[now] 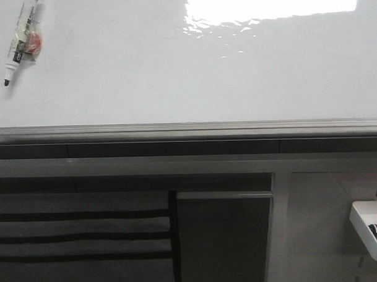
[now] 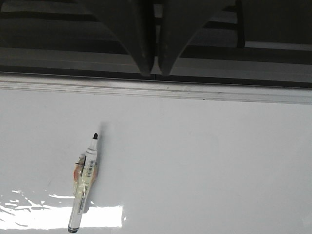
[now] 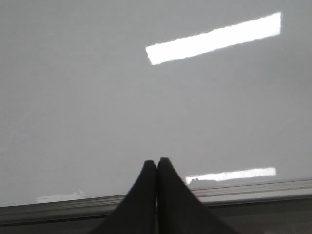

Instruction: Write number 3 on whiteboard

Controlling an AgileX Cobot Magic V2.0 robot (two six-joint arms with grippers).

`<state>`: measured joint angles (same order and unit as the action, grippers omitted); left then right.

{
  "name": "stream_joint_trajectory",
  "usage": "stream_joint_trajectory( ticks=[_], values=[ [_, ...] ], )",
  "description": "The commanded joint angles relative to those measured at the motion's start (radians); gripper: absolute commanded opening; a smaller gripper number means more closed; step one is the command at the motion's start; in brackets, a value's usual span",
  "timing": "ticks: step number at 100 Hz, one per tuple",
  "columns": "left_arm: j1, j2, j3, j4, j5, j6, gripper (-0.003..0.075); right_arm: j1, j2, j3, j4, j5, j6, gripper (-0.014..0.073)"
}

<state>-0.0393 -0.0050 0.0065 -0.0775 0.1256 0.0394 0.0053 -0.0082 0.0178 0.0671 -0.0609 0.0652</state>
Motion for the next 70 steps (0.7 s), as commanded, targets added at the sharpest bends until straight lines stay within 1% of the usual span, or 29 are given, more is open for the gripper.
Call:
stream_joint_trajectory(
  ticks=[1,10,27,52,70],
  values=[
    [-0.004,-0.032,0.003,-0.003,-0.075,-0.010,-0.0018,-0.006,-0.020,0.019,-0.002,-0.086,-0.009,-0.0074],
    [-0.004,-0.032,0.003,-0.003,-0.075,-0.010,-0.0018,-0.006,-0.020,0.019,-0.005,-0.086,-0.011,-0.0074],
    [-0.004,-0.032,0.003,-0.003,-0.075,-0.010,-0.0018,-0.006,-0.020,0.019,-0.091,-0.086,-0.033,-0.0074],
    [-0.004,-0.032,0.003,-0.003,-0.075,-0.010,-0.0018,-0.006,-0.020,0.019,-0.100,-0.086,-0.035,-0.0074],
    [-0.004,-0.032,-0.008,-0.010,-0.157,-0.010,-0.0018,-0.006,-0.020,0.019,-0.100,-0.107,-0.035,-0.0074]
  ],
)
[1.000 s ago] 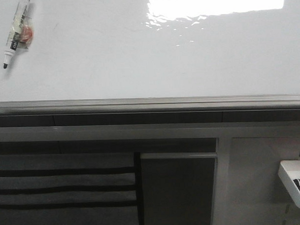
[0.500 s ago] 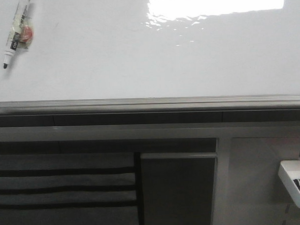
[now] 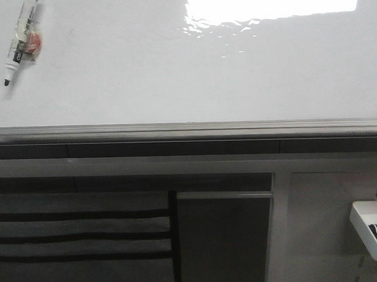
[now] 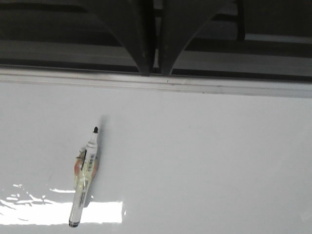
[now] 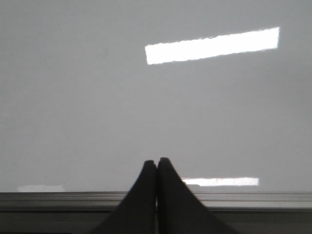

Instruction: Write number 3 on whiteboard

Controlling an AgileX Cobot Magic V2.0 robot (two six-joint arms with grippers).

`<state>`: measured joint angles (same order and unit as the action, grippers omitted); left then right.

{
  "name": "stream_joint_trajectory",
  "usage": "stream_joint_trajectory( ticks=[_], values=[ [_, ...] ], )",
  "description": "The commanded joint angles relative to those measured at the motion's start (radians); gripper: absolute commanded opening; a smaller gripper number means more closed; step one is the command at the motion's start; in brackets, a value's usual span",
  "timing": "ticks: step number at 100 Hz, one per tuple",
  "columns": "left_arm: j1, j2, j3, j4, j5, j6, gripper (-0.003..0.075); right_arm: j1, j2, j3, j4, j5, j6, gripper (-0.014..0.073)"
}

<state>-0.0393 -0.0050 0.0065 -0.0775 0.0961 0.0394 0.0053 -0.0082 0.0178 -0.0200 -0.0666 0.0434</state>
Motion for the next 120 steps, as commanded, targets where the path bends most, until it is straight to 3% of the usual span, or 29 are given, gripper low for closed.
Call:
stream_joint_trajectory(
  ticks=[1,9,19,29,50,66,120],
  values=[
    [-0.004,-0.032,-0.011,-0.013,-0.131,-0.010,-0.0018,-0.006,-0.020,0.017,-0.013,-0.101,-0.011,-0.0074],
    [-0.004,-0.032,-0.051,-0.036,-0.131,-0.010,-0.0018,-0.005,-0.020,-0.013,-0.005,-0.058,0.029,-0.0074],
    [-0.004,-0.032,-0.131,-0.054,-0.084,-0.010,-0.0018,-0.003,-0.016,-0.102,-0.005,0.100,0.056,-0.0074],
    [-0.004,-0.015,-0.248,-0.043,0.023,-0.010,-0.0018,-0.002,0.010,-0.231,-0.005,0.264,0.056,-0.0074],
    [-0.004,0.124,-0.489,-0.009,0.231,0.056,-0.0018,-0.002,0.153,-0.472,-0.005,0.454,0.021,-0.0074],
    [-0.004,0.211,-0.559,-0.009,0.249,0.056,-0.0018,-0.002,0.236,-0.555,-0.005,0.452,0.021,-0.0074],
    [-0.004,0.223,-0.559,-0.009,0.264,0.056,-0.0018,-0.002,0.238,-0.552,0.000,0.438,0.021,-0.0074]
  ],
)
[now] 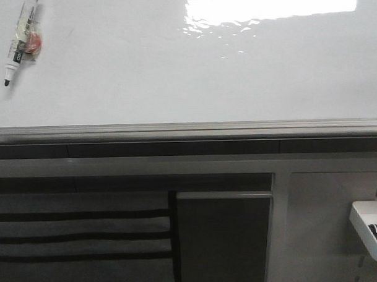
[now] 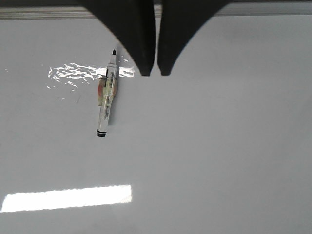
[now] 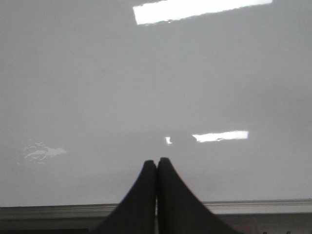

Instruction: Write number 3 on whiteboard

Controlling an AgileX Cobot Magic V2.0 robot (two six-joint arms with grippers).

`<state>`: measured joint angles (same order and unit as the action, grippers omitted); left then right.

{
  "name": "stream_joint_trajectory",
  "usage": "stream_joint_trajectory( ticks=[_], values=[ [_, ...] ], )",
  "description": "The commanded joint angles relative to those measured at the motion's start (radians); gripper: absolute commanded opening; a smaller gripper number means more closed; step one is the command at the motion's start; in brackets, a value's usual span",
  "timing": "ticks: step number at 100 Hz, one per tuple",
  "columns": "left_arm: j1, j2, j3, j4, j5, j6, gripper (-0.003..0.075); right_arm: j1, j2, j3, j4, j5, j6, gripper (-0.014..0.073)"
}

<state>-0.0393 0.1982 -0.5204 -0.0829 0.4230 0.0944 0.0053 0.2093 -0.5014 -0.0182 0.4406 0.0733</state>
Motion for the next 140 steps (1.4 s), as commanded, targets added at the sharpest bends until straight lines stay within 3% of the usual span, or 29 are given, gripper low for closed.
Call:
stream_joint_trajectory(
  ticks=[1,21,28,34,44,50,59,63,69,140],
  values=[
    [-0.004,0.020,-0.032,-0.003,-0.063,0.001,-0.0018,-0.002,0.021,-0.033,-0.002,-0.069,-0.008,-0.0074],
    [-0.004,0.020,-0.032,0.024,-0.054,0.015,-0.0018,-0.002,0.021,-0.033,-0.011,-0.071,-0.008,-0.0064],
    [-0.004,0.020,-0.030,0.031,-0.056,0.015,-0.0013,-0.002,0.021,-0.033,-0.011,-0.071,-0.008,-0.0002],
    [-0.004,0.020,-0.030,0.034,-0.056,0.015,0.0017,-0.002,0.021,-0.033,-0.011,-0.071,-0.008,0.0109],
    [-0.004,0.020,-0.030,0.034,-0.054,0.015,0.0157,-0.002,0.021,-0.033,-0.011,-0.067,-0.008,0.0365],
    [-0.004,0.020,-0.030,0.034,-0.054,0.015,0.0292,-0.002,0.021,-0.033,-0.011,-0.067,-0.008,0.0517],
    [-0.004,0.020,-0.030,0.025,-0.054,0.011,0.0483,-0.002,0.021,-0.033,-0.011,-0.062,-0.008,0.0642],
    [-0.004,0.020,-0.030,0.025,-0.054,0.011,0.0541,-0.002,0.021,-0.033,-0.011,-0.062,-0.008,0.0659],
    [-0.004,0.020,-0.030,0.025,-0.054,0.011,0.0568,-0.002,0.021,-0.033,-0.011,-0.062,-0.008,0.0655],
    [-0.004,0.020,-0.030,0.020,-0.088,0.011,0.0567,-0.002,0.021,-0.031,-0.011,-0.061,-0.008,0.0656]
  ],
)
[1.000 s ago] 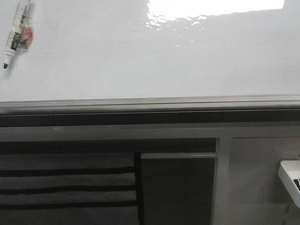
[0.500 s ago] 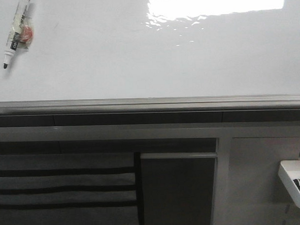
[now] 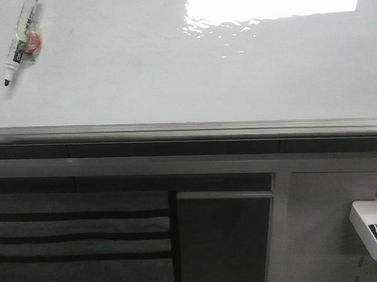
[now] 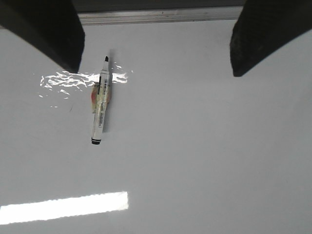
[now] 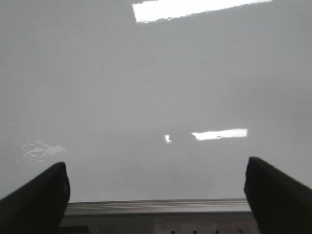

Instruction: Write number 3 on whiteboard

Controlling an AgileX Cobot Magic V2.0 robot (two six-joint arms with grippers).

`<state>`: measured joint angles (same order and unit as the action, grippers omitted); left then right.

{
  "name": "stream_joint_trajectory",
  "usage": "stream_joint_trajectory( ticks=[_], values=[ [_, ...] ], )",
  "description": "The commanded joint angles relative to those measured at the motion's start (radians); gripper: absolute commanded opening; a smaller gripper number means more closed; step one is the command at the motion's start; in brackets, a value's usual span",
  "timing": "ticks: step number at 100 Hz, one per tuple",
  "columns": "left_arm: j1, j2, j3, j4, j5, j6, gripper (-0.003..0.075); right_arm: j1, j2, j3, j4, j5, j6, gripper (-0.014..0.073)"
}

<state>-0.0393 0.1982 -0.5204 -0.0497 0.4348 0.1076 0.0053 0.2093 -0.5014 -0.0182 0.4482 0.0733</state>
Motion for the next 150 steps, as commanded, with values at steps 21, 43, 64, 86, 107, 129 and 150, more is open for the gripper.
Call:
stream_joint_trajectory(
  ticks=[21,43,64,86,107,129,150],
  values=[
    [-0.012,0.036,-0.030,-0.035,-0.094,0.000,0.0566,-0.002,0.021,-0.031,-0.011,-0.070,-0.008,0.0656],
    [-0.123,0.190,-0.076,-0.035,-0.034,0.078,0.0566,-0.002,0.021,-0.031,-0.002,-0.070,-0.008,0.0656],
    [-0.206,0.437,-0.156,-0.018,-0.033,0.082,0.0566,-0.002,0.021,-0.031,0.018,-0.070,-0.008,0.0656],
    [-0.217,0.722,-0.285,-0.012,-0.116,0.082,0.0566,-0.002,0.021,-0.031,0.018,-0.070,-0.008,0.0656],
    [-0.217,0.948,-0.437,-0.002,-0.145,0.082,0.0566,-0.002,0.021,-0.031,0.018,-0.070,-0.008,0.0656],
    [-0.217,1.114,-0.524,0.014,-0.094,0.082,0.0566,-0.002,0.021,-0.031,0.018,-0.070,-0.008,0.0656],
    [-0.217,1.198,-0.546,0.019,-0.101,0.082,0.0566,-0.002,0.021,-0.031,0.018,-0.070,-0.008,0.0656]
  ],
)
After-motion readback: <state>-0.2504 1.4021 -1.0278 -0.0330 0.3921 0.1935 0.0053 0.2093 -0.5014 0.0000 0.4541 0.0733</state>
